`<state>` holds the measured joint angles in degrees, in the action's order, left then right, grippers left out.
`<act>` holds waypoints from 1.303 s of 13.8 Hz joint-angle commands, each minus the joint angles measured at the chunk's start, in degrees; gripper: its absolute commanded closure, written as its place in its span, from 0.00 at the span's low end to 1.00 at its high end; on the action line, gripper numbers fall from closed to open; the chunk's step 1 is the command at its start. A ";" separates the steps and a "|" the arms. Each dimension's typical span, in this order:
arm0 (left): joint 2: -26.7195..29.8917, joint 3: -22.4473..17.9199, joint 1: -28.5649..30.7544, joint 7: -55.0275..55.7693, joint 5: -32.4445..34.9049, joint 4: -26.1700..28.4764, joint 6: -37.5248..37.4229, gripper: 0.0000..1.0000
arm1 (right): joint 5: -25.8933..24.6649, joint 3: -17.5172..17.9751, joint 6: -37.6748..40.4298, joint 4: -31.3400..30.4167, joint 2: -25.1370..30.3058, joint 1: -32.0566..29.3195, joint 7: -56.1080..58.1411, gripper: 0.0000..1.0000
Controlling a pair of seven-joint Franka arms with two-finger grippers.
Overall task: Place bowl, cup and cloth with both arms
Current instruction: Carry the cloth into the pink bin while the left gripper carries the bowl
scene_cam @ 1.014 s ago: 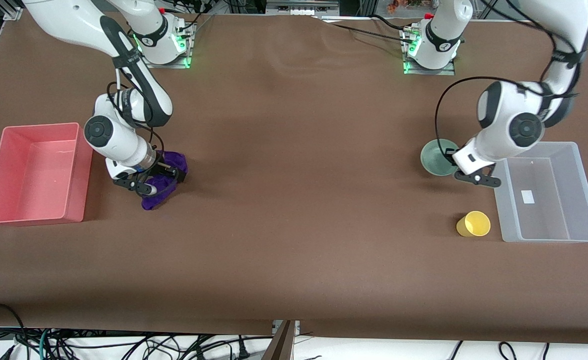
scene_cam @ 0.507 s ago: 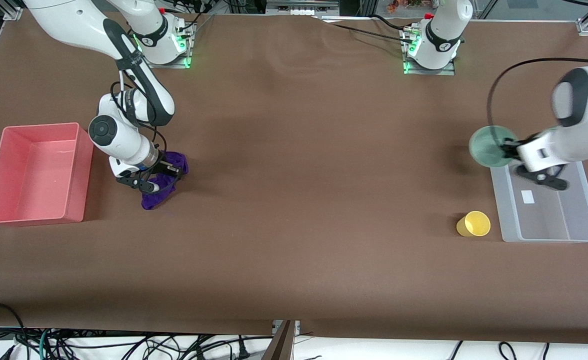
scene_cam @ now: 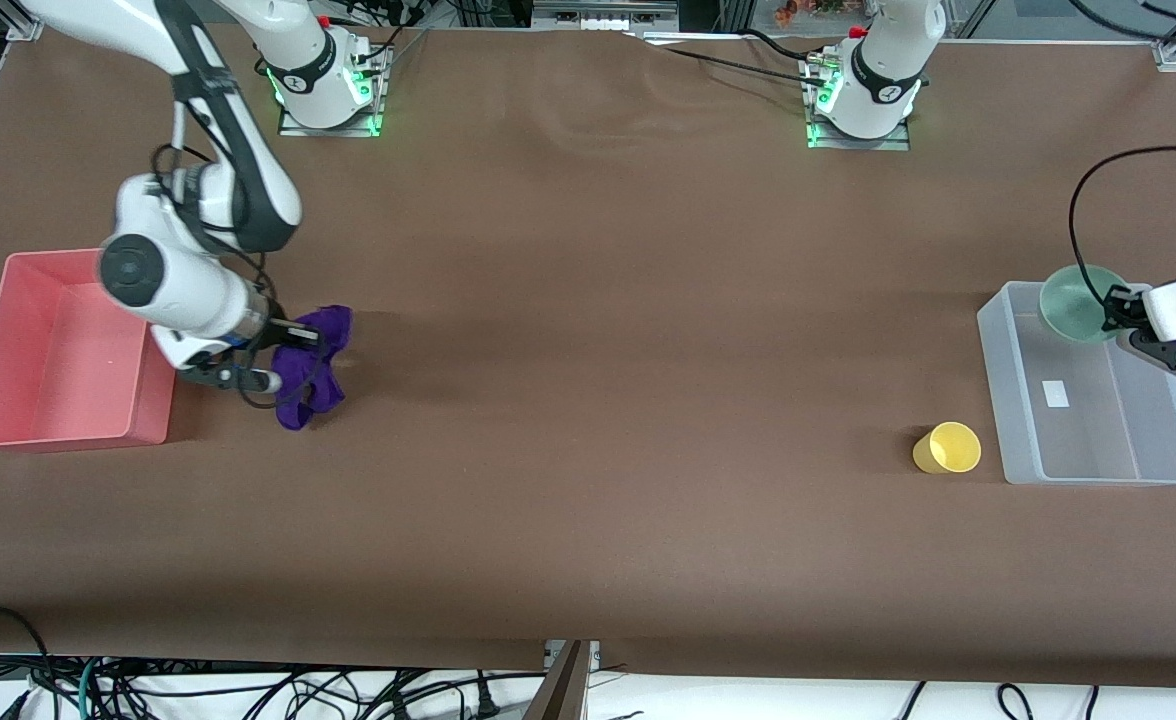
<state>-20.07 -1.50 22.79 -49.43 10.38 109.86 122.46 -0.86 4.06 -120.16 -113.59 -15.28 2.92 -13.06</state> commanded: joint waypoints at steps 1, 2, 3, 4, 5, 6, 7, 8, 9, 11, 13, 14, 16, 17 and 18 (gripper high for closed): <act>-5.14 0.80 2.09 -3.66 0.78 -1.93 5.49 1.00 | -1.51 -4.13 11.31 7.21 1.04 -0.37 10.03 1.00; -6.46 0.71 2.35 -3.75 0.78 -1.84 7.68 1.00 | -1.95 -6.32 15.62 9.85 1.39 -0.37 15.03 1.00; -7.69 0.80 3.13 -3.75 0.78 -1.84 9.27 1.00 | -3.00 -9.04 19.40 12.92 1.39 -0.37 20.04 1.00; -8.75 0.80 3.58 -3.75 0.87 -1.84 10.33 1.00 | -4.14 -11.25 22.22 15.22 1.39 -0.46 24.62 1.00; -9.89 0.80 3.84 -3.75 0.70 -1.93 11.39 1.00 | -5.02 -13.53 23.47 16.28 1.39 -0.46 28.14 1.00; -10.68 0.80 4.11 -3.75 0.44 -1.93 12.27 1.00 | -5.64 -15.81 23.66 16.38 1.39 -0.46 31.14 1.00; -11.30 0.80 4.20 -3.75 0.00 -1.93 12.45 1.00 | -6.00 -18.53 23.48 16.38 1.74 -0.46 34.74 1.00; -11.48 0.89 4.37 -3.75 -0.09 -1.84 12.45 1.00 | -6.09 -20.74 22.96 16.38 1.74 -0.64 37.82 1.00; -11.57 0.89 4.37 -3.75 -0.09 -1.93 12.45 1.00 | -6.18 -22.15 22.52 16.38 1.57 -1.07 40.11 1.00; -11.57 0.89 4.37 -3.75 -0.09 -1.84 12.45 1.00 | -6.79 -23.04 21.20 15.59 1.05 -3.00 41.71 1.00; -11.57 0.97 4.81 -3.75 -0.18 -1.58 12.36 1.00 | -6.79 -23.04 19.63 14.46 -0.01 -5.29 42.59 1.00; -11.57 1.15 5.07 -3.75 -0.18 -1.49 12.28 1.00 | -6.88 -23.13 17.35 12.88 -0.10 -5.99 44.16 1.00; -11.74 1.15 5.25 -3.75 -0.53 -1.49 12.28 1.00 | -6.88 -23.13 13.22 9.28 -0.28 -7.66 45.05 1.00; -11.74 1.15 5.17 -3.75 -0.97 -1.49 12.28 1.00 | -6.88 -23.39 11.46 7.44 -0.80 -8.10 45.06 1.00; -11.66 1.15 5.16 -3.75 -0.97 -1.49 12.10 0.94 | -6.88 -24.61 9.09 5.07 -0.98 -8.19 45.49 1.00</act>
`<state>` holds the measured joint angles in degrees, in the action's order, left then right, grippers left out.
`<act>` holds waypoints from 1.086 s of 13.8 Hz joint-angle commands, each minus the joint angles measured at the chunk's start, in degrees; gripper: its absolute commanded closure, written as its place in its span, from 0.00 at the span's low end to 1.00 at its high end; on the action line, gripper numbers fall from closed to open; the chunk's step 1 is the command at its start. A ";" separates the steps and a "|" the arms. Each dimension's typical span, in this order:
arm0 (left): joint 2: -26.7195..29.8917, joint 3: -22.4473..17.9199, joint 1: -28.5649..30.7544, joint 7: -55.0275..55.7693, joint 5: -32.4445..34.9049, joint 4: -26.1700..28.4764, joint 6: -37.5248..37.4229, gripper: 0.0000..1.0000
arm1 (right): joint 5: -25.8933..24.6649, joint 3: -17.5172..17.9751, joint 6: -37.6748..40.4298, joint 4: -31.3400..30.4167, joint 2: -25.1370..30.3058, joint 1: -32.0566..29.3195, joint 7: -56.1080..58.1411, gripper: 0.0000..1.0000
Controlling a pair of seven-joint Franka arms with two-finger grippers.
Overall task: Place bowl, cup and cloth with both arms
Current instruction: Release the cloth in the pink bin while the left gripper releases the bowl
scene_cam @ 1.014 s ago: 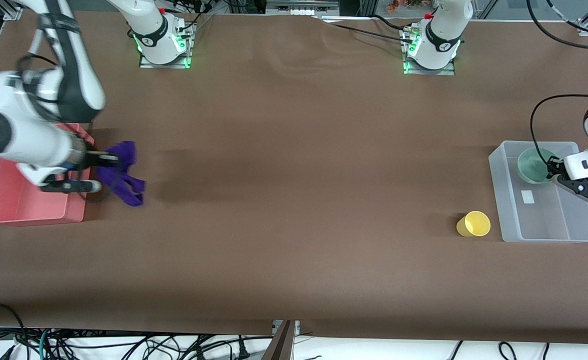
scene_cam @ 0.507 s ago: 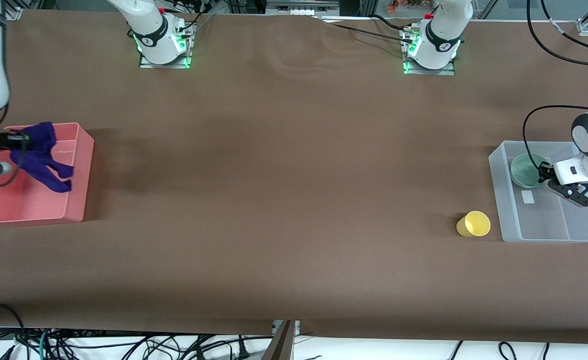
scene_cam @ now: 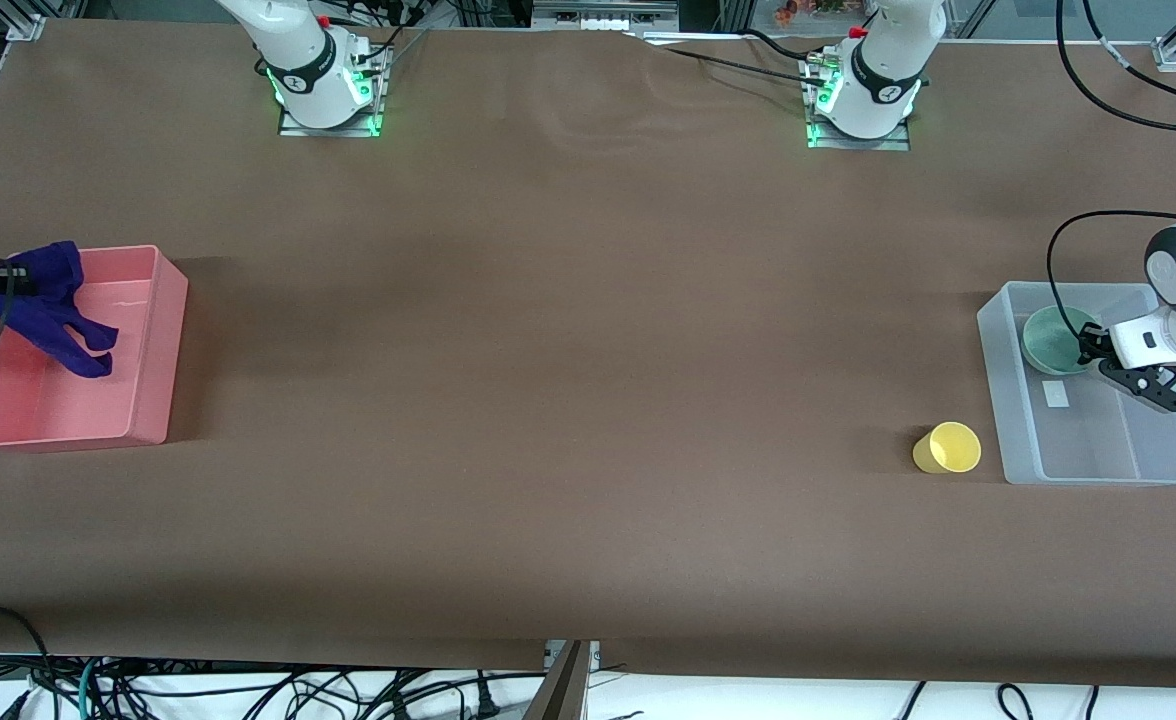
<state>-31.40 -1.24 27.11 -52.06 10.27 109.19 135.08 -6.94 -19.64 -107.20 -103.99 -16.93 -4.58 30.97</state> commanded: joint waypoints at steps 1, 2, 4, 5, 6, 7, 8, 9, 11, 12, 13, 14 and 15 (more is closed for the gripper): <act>-0.33 0.88 0.84 -1.12 -0.95 -0.82 -0.61 0.30 | -0.70 -1.80 -7.46 -7.25 0.67 -0.78 2.85 1.00; -0.07 0.97 1.19 -1.20 -1.39 -0.99 -0.70 0.00 | -0.70 -2.85 -10.98 -9.71 0.67 -0.78 4.61 1.00; 1.59 1.49 1.37 -4.44 -1.92 -1.08 -1.57 0.00 | -0.70 -4.17 -15.74 -12.45 -0.46 -0.78 6.38 1.00; 2.91 2.02 1.37 -6.20 -2.88 -1.26 -2.62 0.00 | -0.70 -4.35 -17.42 -12.72 -1.43 -0.78 6.64 1.00; 4.83 2.55 1.28 -6.73 -3.32 -1.52 -4.55 0.00 | -0.53 -4.36 -19.00 -12.72 -2.65 -0.78 6.65 1.00; 6.68 3.42 1.11 -6.57 -3.33 -1.70 -6.65 0.00 | -0.27 -4.36 -20.75 -12.72 -3.62 -0.78 6.56 1.00; 8.70 4.56 1.02 -6.22 -3.33 -1.70 -8.85 0.00 | 0.00 -4.36 -22.51 -12.64 -4.68 -0.69 6.56 1.00; 10.64 5.88 0.84 -5.78 -3.33 -1.70 -10.79 0.00 | 0.35 -4.27 -24.10 -12.64 -5.73 -0.69 6.47 1.00; 13.72 9.74 0.75 -1.58 -3.24 -2.40 -15.00 0.00 | 1.66 -4.01 -26.74 -12.46 -7.58 -0.43 6.47 1.00; 13.82 11.59 0.67 1.14 -2.89 -4.06 -17.29 0.00 | 2.63 -3.83 -27.18 -12.37 -8.02 -0.34 6.47 1.00; 13.64 13.61 0.23 4.56 -2.54 -5.55 -18.87 0.00 | 3.51 -3.74 -27.28 -12.37 -8.55 -0.17 6.38 1.00; 13.21 15.11 -0.99 8.77 -2.36 -6.18 -18.98 0.00 | 4.47 -3.65 -27.36 -12.29 -9.08 -0.17 6.38 1.00; 12.25 15.30 -3.44 12.99 -1.58 -6.44 -18.54 0.00 | 6.05 -2.87 -27.71 -12.20 -9.60 -0.08 6.38 0.87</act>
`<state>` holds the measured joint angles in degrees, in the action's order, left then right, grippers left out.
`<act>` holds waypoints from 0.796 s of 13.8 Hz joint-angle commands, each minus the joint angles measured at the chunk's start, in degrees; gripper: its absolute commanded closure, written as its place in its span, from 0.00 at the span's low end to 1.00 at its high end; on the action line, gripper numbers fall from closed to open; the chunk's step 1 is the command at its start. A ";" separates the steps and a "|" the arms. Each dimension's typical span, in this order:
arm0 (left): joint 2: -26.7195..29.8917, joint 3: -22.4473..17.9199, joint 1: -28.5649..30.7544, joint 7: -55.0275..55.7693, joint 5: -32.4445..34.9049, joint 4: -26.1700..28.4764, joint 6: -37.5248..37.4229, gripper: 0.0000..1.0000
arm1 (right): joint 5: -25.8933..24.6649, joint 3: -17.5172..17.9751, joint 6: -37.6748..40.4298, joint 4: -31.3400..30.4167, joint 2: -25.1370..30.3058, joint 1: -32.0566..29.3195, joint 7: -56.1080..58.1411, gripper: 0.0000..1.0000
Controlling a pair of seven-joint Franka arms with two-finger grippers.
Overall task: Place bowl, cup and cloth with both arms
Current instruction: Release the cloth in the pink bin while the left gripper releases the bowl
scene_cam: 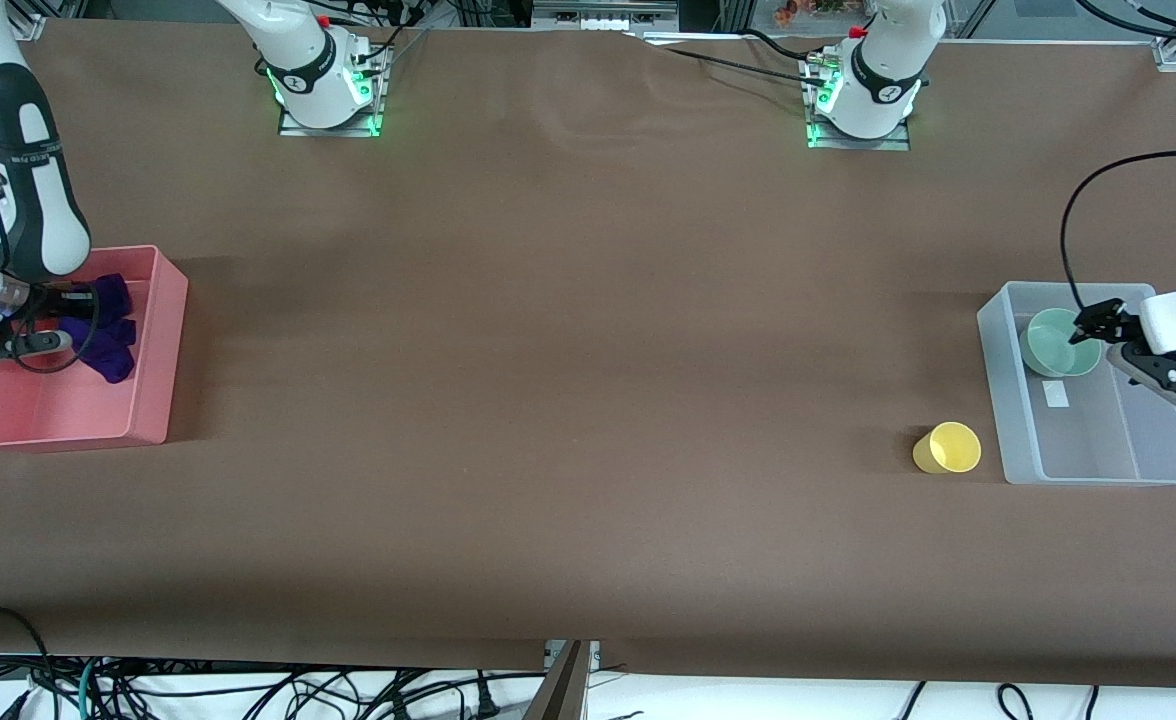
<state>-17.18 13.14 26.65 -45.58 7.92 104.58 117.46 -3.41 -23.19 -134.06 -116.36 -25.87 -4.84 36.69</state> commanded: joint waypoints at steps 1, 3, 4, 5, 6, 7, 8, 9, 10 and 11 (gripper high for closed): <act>-3.72 0.92 -5.62 10.99 1.21 -2.79 0.13 0.00 | 4.18 0.87 -1.55 0.08 -1.11 0.18 0.66 0.28; -7.50 0.66 -10.37 17.95 4.79 -4.20 3.64 0.00 | 4.90 0.95 -1.21 0.26 -0.86 0.27 0.66 0.00; -9.78 0.65 -11.43 21.20 8.74 -5.42 6.09 0.00 | 4.90 1.04 -0.86 1.04 0.02 0.53 0.57 0.00; -12.33 0.65 -11.62 24.11 11.21 -6.83 8.29 0.00 | 4.90 1.57 0.28 1.75 1.59 0.53 0.57 0.00; -14.27 0.65 -11.79 25.79 12.02 -7.80 9.62 0.00 | 4.90 2.09 3.25 3.32 3.26 0.53 0.57 0.00; -15.59 0.65 -11.80 26.15 12.11 -8.50 11.20 0.00 | 4.82 2.53 8.32 5.86 5.02 0.62 0.40 0.00; -16.65 0.65 -11.71 26.16 12.12 -8.51 13.65 0.00 | 4.82 3.58 14.12 9.19 6.08 1.05 0.14 0.00; -17.18 0.48 -11.62 26.16 12.03 -8.51 15.85 0.00 | 4.82 4.38 19.31 12.44 7.05 1.14 -0.13 0.00; -17.97 0.48 -11.27 26.24 12.03 -8.51 17.26 0.00 | 4.73 4.99 23.19 14.91 8.19 1.49 -0.22 0.00; -18.76 0.48 -11.09 26.33 11.94 -8.51 18.76 0.00 | 4.21 5.96 25.93 16.76 9.42 2.02 -0.30 0.00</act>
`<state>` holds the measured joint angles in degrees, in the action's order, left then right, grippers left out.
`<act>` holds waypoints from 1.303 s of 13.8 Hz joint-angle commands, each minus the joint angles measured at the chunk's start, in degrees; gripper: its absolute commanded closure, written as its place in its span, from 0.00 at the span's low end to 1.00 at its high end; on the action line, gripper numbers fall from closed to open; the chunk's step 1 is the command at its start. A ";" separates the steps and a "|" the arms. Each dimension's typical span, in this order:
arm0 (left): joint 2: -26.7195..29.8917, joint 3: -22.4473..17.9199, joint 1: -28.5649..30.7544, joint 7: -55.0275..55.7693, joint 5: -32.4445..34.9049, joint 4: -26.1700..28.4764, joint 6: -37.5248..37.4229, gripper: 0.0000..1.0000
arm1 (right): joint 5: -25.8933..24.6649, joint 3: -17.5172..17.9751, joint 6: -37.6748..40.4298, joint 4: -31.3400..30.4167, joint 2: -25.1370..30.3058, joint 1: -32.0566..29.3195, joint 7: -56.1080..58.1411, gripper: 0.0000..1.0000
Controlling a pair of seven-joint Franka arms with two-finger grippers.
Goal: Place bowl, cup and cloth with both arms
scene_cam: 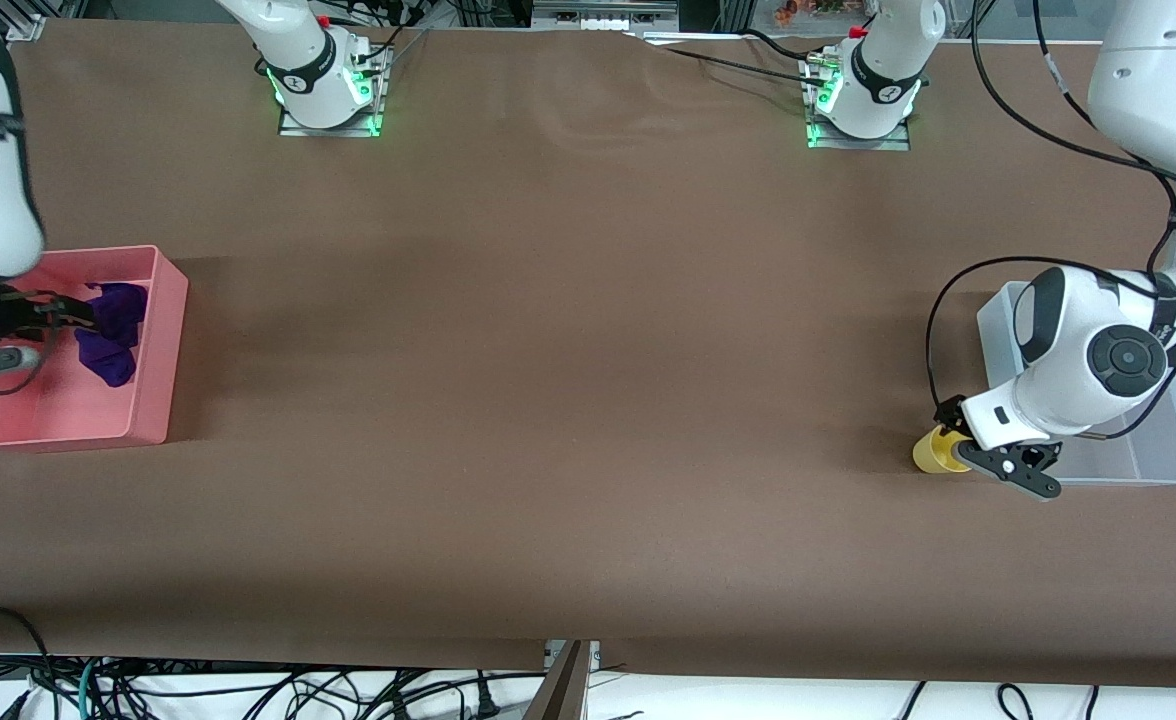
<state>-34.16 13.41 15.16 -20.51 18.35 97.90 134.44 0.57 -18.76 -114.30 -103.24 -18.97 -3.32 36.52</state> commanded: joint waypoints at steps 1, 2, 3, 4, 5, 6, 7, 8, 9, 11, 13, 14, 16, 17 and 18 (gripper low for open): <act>-2.22 0.21 0.57 1.35 1.16 -1.74 2.31 0.00 | -0.21 2.67 7.94 4.62 4.02 0.95 -0.14 0.00; -2.40 0.21 0.57 1.35 0.99 -1.66 2.32 0.00 | -0.21 3.72 9.35 4.80 5.34 0.95 -1.53 0.00; -3.10 0.21 0.57 1.35 0.81 -1.74 2.32 0.04 | -0.82 5.30 10.58 4.80 6.74 1.04 -4.24 0.00; -3.54 0.21 0.66 1.35 0.72 -1.74 2.40 0.34 | -2.66 7.40 12.07 4.98 7.80 1.04 -7.66 0.00; -3.98 0.21 0.74 1.87 0.55 -1.74 2.40 0.70 | -3.89 9.69 13.91 5.41 9.29 1.04 -11.87 0.00; -4.51 0.21 1.35 3.44 0.54 -1.74 2.40 0.92 | -4.25 11.97 16.45 6.03 10.70 1.04 -16.35 0.00; -4.86 0.21 1.45 4.07 0.54 -1.66 2.40 1.00 | -4.26 14.52 19.18 6.82 12.54 1.04 -20.14 0.00; -4.86 0.21 1.45 4.08 0.54 -1.66 2.40 1.00 | -4.17 16.98 21.20 7.78 13.77 1.13 -23.31 0.00; -4.86 0.21 1.45 4.08 0.54 -1.66 2.32 1.00 | -3.82 18.31 22.36 8.40 14.57 1.13 -25.51 0.00; -4.78 0.21 1.27 4.08 0.54 -1.74 2.23 1.00 | -3.55 19.64 22.46 8.67 15.54 1.30 -25.89 0.00; -3.73 0.56 0.92 4.25 0.54 -1.83 1.27 1.00 | -3.73 21.57 23.33 10.94 15.54 1.21 -25.54 0.00; -2.24 0.74 0.75 4.25 0.54 -1.83 -0.83 1.00 | -3.47 21.32 22.73 11.65 15.46 1.21 -25.62 0.00; 1.53 3.27 1.44 3.99 -1.81 -2.01 -7.84 1.00 | -3.29 19.65 22.37 14.28 15.02 1.13 -25.54 0.00; 3.73 3.55 1.45 3.64 -2.61 -2.09 -11.88 1.00 | -3.38 19.56 22.80 14.82 15.02 1.13 -24.93 0.00; 5.75 3.55 1.36 3.29 -2.62 -2.09 -15.23 1.00 | -3.90 19.55 22.81 15.34 15.02 1.21 -23.70 0.00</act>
<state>-33.98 16.39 16.28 -17.00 17.04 94.83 125.54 -2.72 0.87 -92.63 -90.45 -3.25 -1.84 11.50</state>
